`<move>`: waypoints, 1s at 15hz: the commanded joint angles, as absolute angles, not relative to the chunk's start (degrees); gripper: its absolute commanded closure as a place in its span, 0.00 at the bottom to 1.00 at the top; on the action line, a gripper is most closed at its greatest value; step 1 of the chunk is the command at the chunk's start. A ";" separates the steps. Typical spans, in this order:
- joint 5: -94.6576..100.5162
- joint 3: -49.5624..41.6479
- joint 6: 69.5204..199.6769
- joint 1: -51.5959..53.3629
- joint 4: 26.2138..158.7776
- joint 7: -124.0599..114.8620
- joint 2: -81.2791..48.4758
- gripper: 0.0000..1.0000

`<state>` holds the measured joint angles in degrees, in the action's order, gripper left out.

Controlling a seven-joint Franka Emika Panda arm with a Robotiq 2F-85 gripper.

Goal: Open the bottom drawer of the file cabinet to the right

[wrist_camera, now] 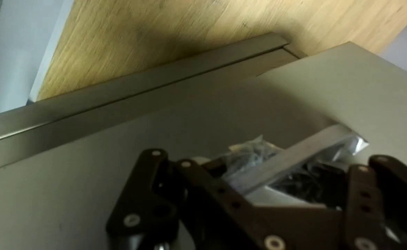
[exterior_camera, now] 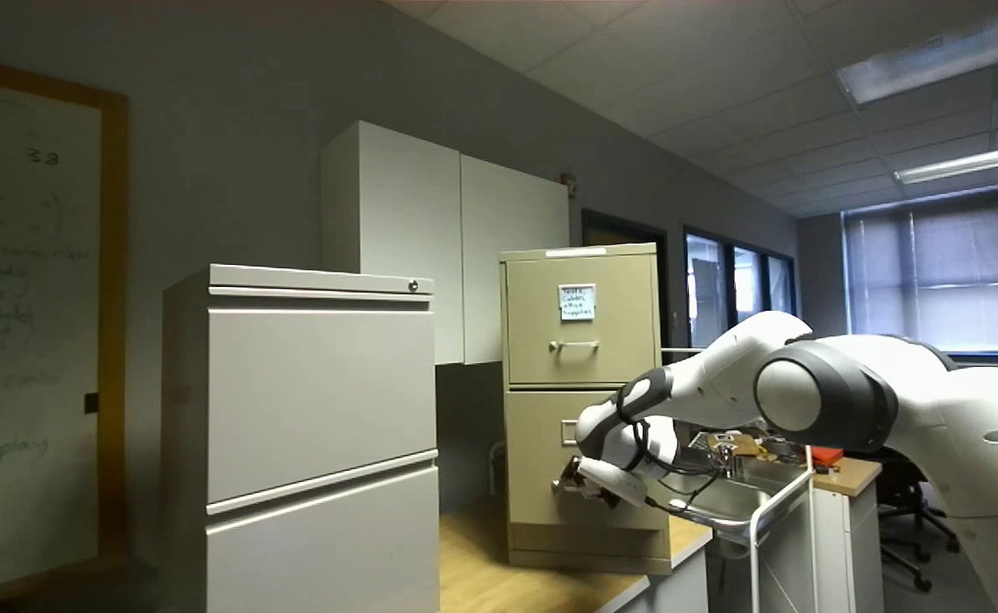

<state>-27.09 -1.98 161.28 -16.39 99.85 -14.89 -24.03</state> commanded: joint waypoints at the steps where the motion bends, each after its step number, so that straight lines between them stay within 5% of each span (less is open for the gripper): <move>1: -32.98 4.22 160.52 -18.50 112.97 -6.10 -16.33 0.93; 15: -53.90 14.39 166.96 -18.39 138.99 4.39 3.18 0.93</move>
